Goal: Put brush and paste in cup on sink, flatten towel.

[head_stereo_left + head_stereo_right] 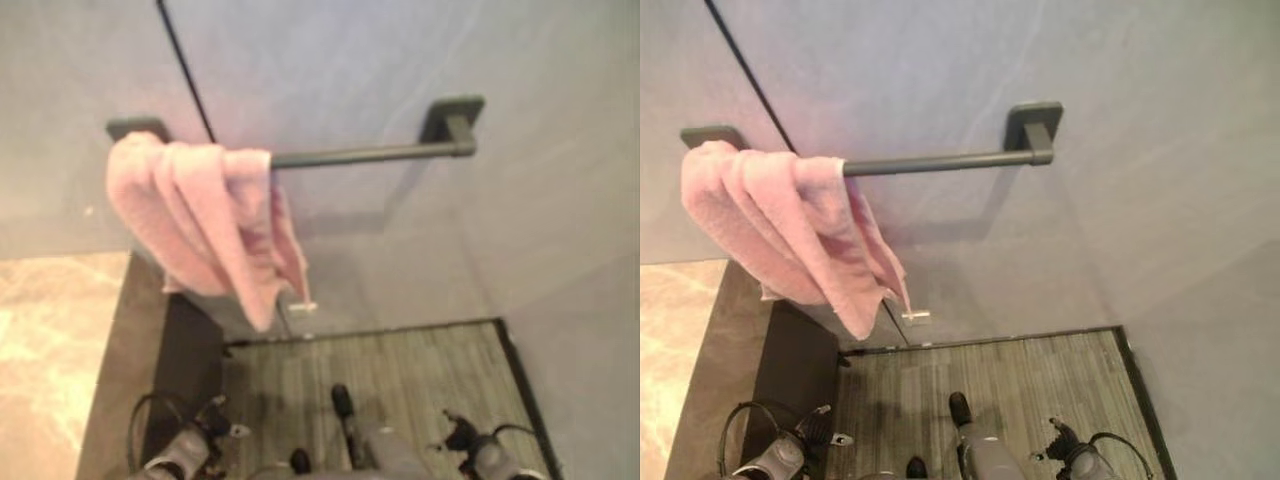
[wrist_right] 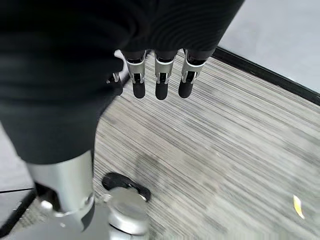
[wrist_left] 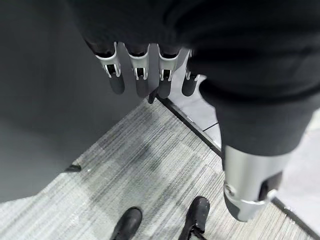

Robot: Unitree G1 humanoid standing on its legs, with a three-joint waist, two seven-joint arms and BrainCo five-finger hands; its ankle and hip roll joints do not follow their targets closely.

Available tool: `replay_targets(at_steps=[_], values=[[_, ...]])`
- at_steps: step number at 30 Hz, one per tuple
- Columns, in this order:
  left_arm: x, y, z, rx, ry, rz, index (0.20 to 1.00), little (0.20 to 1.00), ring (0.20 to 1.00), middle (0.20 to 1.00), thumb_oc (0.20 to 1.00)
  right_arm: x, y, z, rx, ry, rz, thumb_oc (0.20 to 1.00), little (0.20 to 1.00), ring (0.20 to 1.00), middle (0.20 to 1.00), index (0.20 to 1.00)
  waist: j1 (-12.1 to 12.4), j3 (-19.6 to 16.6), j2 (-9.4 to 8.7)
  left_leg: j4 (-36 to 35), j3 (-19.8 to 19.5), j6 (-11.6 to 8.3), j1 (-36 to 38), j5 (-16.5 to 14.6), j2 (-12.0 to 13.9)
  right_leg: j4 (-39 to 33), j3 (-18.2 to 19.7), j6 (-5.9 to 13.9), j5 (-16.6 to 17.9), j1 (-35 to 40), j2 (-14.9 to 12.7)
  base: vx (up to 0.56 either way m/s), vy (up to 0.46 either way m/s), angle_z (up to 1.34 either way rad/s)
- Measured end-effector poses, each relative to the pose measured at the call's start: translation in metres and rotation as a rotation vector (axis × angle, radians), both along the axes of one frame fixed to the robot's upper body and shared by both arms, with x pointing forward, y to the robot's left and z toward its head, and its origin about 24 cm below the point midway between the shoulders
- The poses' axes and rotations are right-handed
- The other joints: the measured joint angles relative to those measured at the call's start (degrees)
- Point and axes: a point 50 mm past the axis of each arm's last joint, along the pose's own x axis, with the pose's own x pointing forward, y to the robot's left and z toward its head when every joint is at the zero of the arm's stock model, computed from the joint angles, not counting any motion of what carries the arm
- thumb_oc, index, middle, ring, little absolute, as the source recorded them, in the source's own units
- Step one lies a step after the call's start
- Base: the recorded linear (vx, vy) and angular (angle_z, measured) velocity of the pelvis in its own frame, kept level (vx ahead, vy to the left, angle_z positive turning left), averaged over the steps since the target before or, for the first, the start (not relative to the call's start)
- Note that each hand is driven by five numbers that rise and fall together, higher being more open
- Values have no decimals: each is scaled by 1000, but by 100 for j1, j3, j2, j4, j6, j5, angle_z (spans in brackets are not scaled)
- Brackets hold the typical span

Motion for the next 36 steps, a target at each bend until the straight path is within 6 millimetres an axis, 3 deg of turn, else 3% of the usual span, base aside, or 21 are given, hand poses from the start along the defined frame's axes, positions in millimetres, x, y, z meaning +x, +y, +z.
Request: replay_targets(at_steps=[4,5,7,10,12,14,16,24,28,31,33,36], values=[[10,1,5,6,-33,-14,1000,1000,1000,1000,1000,-3,3,-2,5,7,12,1000,1000,1000,1000,1000,-117,131,-265,121,331,113,-104,43,-148,-206,13,314,-39,-107,-170,-149,34,-37],[12,5,7,23,-46,-27,1000,1000,1000,1000,1000,3,6,0,1,-5,38,1000,1000,1000,1000,1000,-12,174,-299,149,610,189,-243,29,-101,-238,-156,596,-346,-234,-198,-144,1,-83],[13,7,9,30,-49,-16,1000,1000,1000,1000,1000,17,10,4,9,-47,47,1000,1000,1000,1000,1000,6,292,-219,193,764,280,-402,52,97,-143,-991,590,-396,-384,-330,-105,39,-65],[14,6,9,21,-55,-7,1000,1000,1000,1000,1000,11,9,2,10,-26,42,1000,1000,1000,1000,1000,18,397,-58,105,724,337,-361,128,265,584,-714,647,-539,-146,-349,1,17,-4],[14,8,9,26,-52,-2,1000,1000,1000,1000,1000,8,8,1,9,-18,40,1000,1000,1000,1000,1000,64,383,-42,45,741,294,-346,156,276,386,-564,582,-663,185,-393,68,-48,-7],[12,10,8,28,-45,11,1000,1000,1000,1000,1000,12,9,2,12,-31,44,1000,1000,1000,1000,1000,67,389,-32,-21,750,255,-359,180,243,-76,-559,454,-529,336,-441,99,-79,-8],[2,12,5,29,-19,29,1000,1000,1000,1000,1000,19,12,5,22,-56,56,1000,1000,1000,1000,1000,116,378,-27,-25,778,199,-342,207,246,-295,-494,155,-334,500,-426,114,-93,-20],[9,10,7,13,-40,62,1000,1000,1000,1000,1000,21,9,6,14,-59,54,1000,1000,1000,1000,1000,71,99,-128,-182,665,-109,-243,292,452,-339,-531,14,-356,537,-198,137,-122,-4],[10,4,5,-1,-41,52,1000,1000,1000,1000,1000,8,8,2,14,-24,46,1000,1000,1000,1000,1000,43,-137,-81,-290,489,-249,-165,376,579,-227,-719,-223,-499,578,-89,150,-143,20],[8,3,4,2,-32,38,1000,1000,1000,1000,1000,1,6,0,13,-7,37,1000,1000,1000,1000,1000,29,-200,-11,-172,350,-370,-165,328,697,-1,-879,-310,-721,570,-6,86,-117,24],[7,5,4,5,-29,46,1000,1000,1000,1000,1000,-4,3,-1,11,10,22,1000,1000,1000,1000,1000,82,-224,24,68,245,-497,-253,270,833,8,-953,-469,-808,630,80,146,-142,22],[6,5,4,-8,-34,67,1000,1000,1000,1000,1000,-7,-3,-2,-2,27,6,1000,1000,1000,1000,1000,169,-268,40,290,108,-578,-348,248,900,-62,-976,-574,-771,681,126,150,-98,13]])
